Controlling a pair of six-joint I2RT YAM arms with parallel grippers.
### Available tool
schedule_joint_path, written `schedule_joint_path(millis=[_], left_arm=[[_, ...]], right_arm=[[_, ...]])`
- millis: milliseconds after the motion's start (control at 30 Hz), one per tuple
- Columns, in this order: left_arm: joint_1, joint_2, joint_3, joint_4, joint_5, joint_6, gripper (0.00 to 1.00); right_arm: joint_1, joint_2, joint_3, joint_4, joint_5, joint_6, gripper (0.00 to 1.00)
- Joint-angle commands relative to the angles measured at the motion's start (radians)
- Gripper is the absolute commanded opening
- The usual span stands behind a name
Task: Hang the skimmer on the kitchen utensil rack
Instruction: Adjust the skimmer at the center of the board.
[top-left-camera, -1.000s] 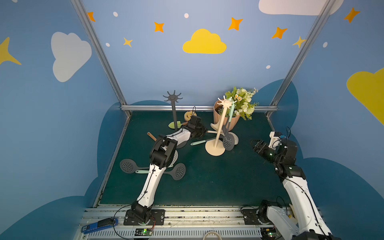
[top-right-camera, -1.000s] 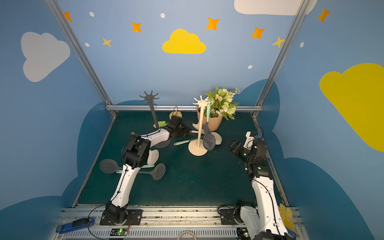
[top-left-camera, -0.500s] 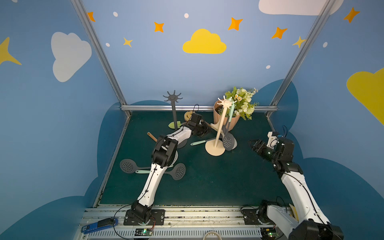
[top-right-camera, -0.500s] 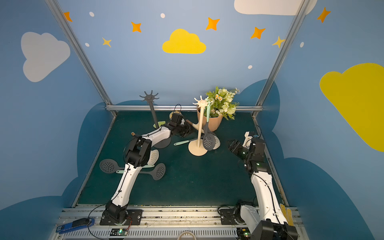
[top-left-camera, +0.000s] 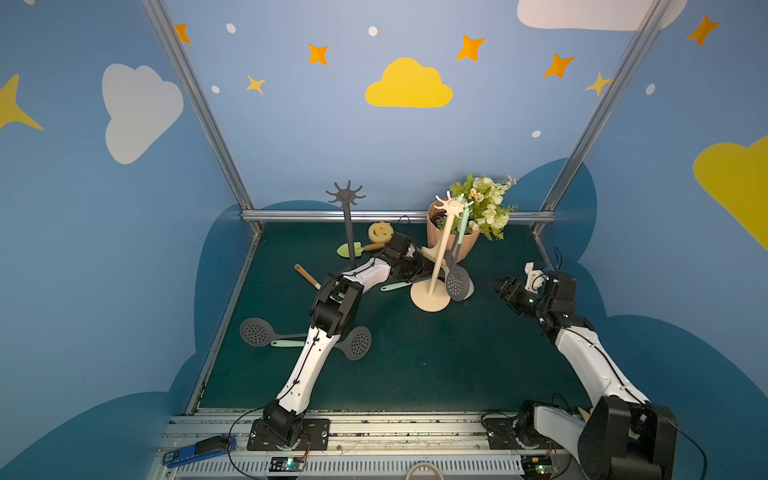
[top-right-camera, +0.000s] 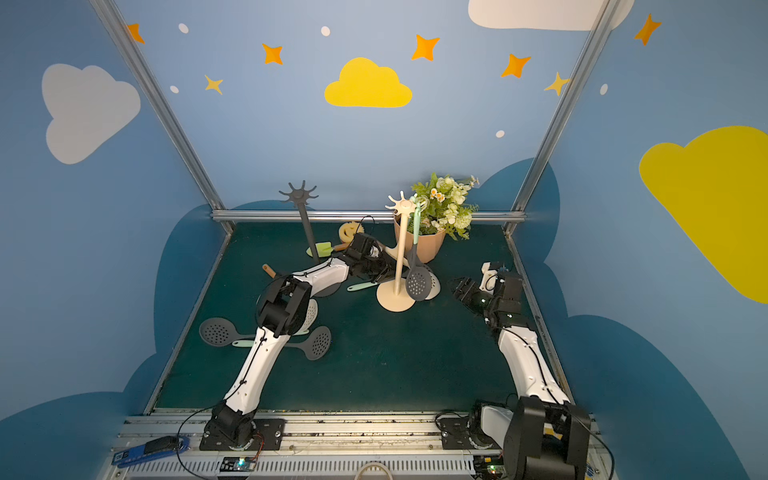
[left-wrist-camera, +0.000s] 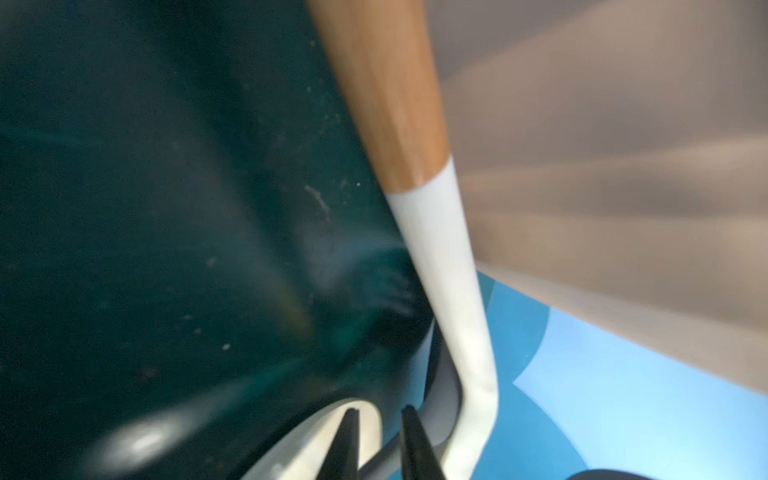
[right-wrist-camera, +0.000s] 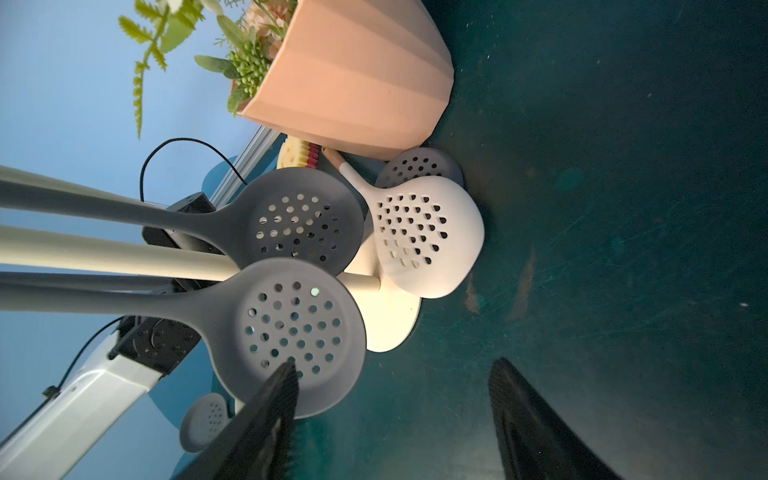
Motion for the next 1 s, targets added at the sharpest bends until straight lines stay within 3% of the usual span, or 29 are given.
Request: schedule_joint_path(millis=[0,133,267,733,967], left_arm=[[0.012,-0.065,-0.033,-0.045,-0.009,0.050,0.33],[0.018,-0.135,-0.072,-0.088,-0.054,0.091,0.55],[0.025,-0.211,-0.105,-0.147,-0.082,0.153,0.66],[0.051,-0.551,-0.330,-0.376,-0.213,0.366,0.74],[0.054,-0.735,-0.522,-0.333,-0.248,0.402,0.77]], right_arm=[[0.013,0.064,-0.014,0.125,-0.068,0.095,0.71],[0.033,0.141,-0.018,0.221,-0.075,0.198,0.71],[0.039,0.221,-0.019,0.313,-0.079,0.290,0.71],[0.059,0.477,-0.111,0.584,-0.061,0.517,0.72],[0.105,0.597,-0.141,0.796,-0.022,0.653,0.72]])
